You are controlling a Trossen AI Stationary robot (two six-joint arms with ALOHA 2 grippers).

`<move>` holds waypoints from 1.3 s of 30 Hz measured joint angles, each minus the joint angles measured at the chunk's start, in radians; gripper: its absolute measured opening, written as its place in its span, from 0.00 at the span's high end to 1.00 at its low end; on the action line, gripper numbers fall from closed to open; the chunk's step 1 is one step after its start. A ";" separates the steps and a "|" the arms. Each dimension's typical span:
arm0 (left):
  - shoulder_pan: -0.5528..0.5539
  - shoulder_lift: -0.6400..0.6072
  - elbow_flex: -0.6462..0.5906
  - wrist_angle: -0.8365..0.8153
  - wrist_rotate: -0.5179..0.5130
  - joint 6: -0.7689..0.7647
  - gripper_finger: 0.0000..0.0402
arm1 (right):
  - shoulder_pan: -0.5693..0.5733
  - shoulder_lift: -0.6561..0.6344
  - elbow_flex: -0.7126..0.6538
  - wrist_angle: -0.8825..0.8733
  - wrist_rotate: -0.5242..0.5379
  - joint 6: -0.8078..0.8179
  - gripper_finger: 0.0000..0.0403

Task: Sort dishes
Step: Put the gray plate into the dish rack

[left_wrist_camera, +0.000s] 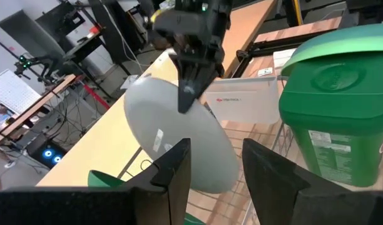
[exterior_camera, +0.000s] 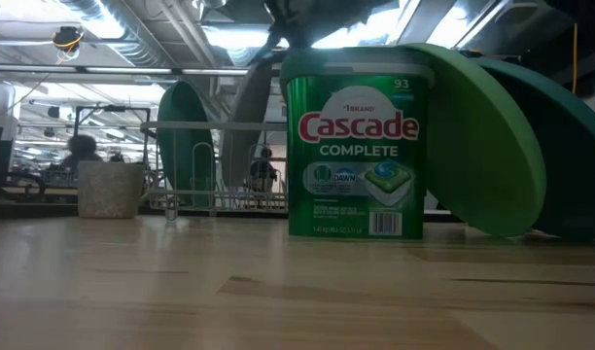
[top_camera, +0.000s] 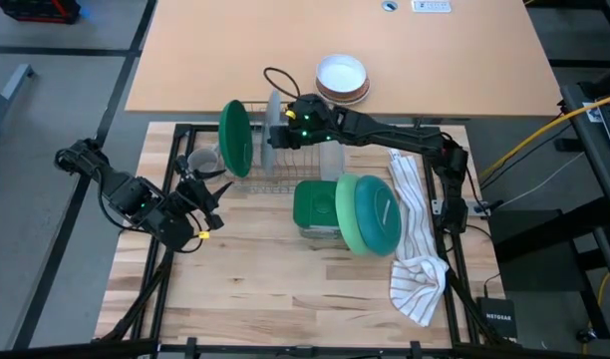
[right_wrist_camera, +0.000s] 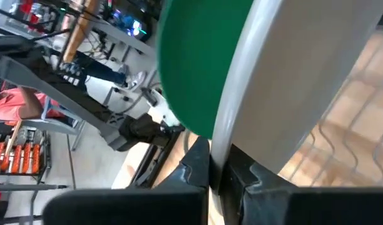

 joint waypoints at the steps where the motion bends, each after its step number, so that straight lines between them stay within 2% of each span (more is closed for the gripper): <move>1: 0.000 0.000 0.000 -0.001 0.000 0.001 0.67 | 0.000 0.011 0.000 0.003 -0.011 0.010 0.97; 5: 0.000 0.000 0.000 -0.019 0.000 -0.006 0.67 | 0.000 0.025 -0.002 0.063 -0.091 0.035 0.97; 26: 0.000 0.000 0.000 -0.021 0.000 -0.007 0.67 | -0.021 0.019 -0.001 0.174 -0.217 0.115 0.97; 34: 0.000 0.000 0.000 -0.021 0.000 -0.007 0.67 | -0.031 0.017 0.001 0.237 -0.242 0.125 0.97; 39: 0.000 -0.001 0.000 -0.021 0.000 -0.006 0.67 | -0.031 0.015 0.001 0.214 -0.226 0.134 0.97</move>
